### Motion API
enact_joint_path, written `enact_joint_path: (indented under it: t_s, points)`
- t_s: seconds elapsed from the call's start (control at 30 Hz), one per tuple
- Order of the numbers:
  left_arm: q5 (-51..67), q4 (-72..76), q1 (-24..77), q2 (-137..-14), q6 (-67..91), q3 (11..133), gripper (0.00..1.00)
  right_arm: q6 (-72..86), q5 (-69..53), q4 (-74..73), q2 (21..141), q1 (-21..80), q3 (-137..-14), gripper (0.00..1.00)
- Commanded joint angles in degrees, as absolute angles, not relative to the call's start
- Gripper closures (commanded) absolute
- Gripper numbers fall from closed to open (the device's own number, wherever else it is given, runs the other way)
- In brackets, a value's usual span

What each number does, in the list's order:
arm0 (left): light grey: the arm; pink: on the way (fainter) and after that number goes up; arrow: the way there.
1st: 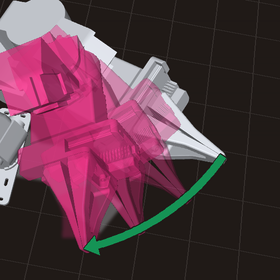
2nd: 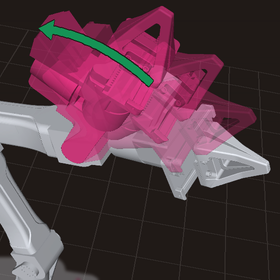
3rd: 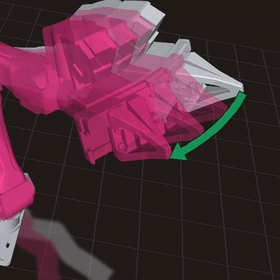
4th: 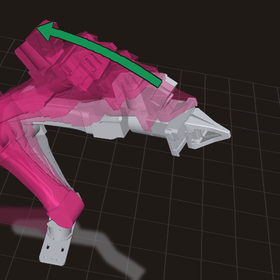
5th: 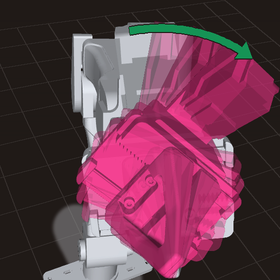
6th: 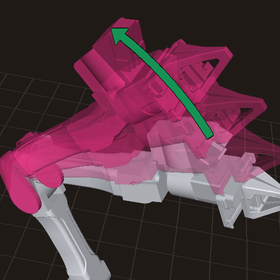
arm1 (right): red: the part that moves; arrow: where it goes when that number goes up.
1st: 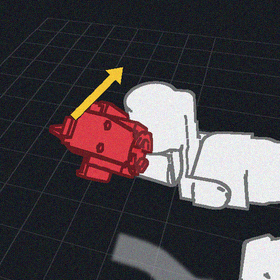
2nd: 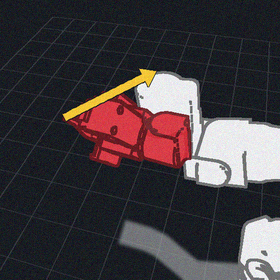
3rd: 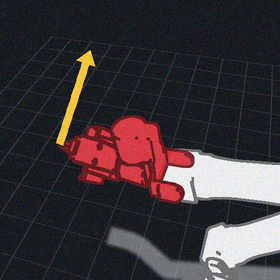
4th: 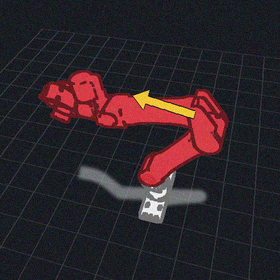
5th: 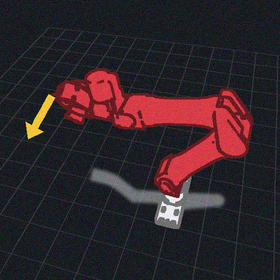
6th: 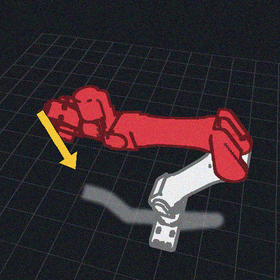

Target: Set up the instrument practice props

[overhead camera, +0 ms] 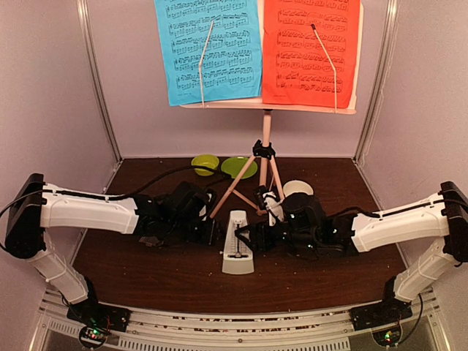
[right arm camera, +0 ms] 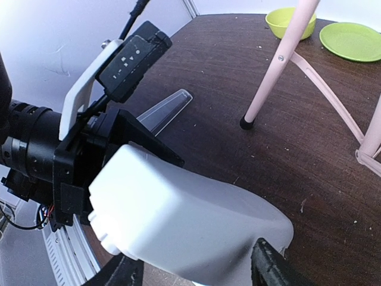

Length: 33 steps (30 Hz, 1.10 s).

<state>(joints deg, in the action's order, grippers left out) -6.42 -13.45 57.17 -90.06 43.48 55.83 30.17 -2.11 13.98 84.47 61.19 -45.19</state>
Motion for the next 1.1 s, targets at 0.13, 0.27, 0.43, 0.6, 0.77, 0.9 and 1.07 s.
enact_joint_path:
  t_s: [0.13,0.27,0.43,0.6,0.77,0.9,1.07]
  points:
    - [-5.98,-12.38,57.48,-90.84,41.87,57.74,0.54,29.66,0.06,15.54,82.79,61.33,-44.45,0.54]
    - [-5.85,-12.44,57.48,-91.22,41.81,58.05,0.54,29.69,-0.64,16.78,81.27,61.27,-42.96,0.60]
    - [-5.79,-12.46,57.48,-91.35,41.76,58.34,0.54,29.87,-1.79,16.88,80.41,61.32,-42.34,0.60]
    - [-5.96,-12.83,57.48,-90.93,41.57,58.20,0.54,30.15,-2.04,16.81,79.17,61.27,-41.33,0.60]
    - [-6.64,-12.99,57.52,-89.98,41.85,57.48,0.54,30.70,-1.38,15.70,78.63,61.42,-41.14,0.55]
    - [-7.56,-13.47,57.48,-88.89,42.30,56.92,0.52,31.28,0.91,13.96,77.81,61.47,-41.06,0.54]
    - [-9.10,-14.14,57.48,-86.84,42.84,55.64,0.49,32.27,4.32,12.15,75.67,61.44,-40.13,0.54]
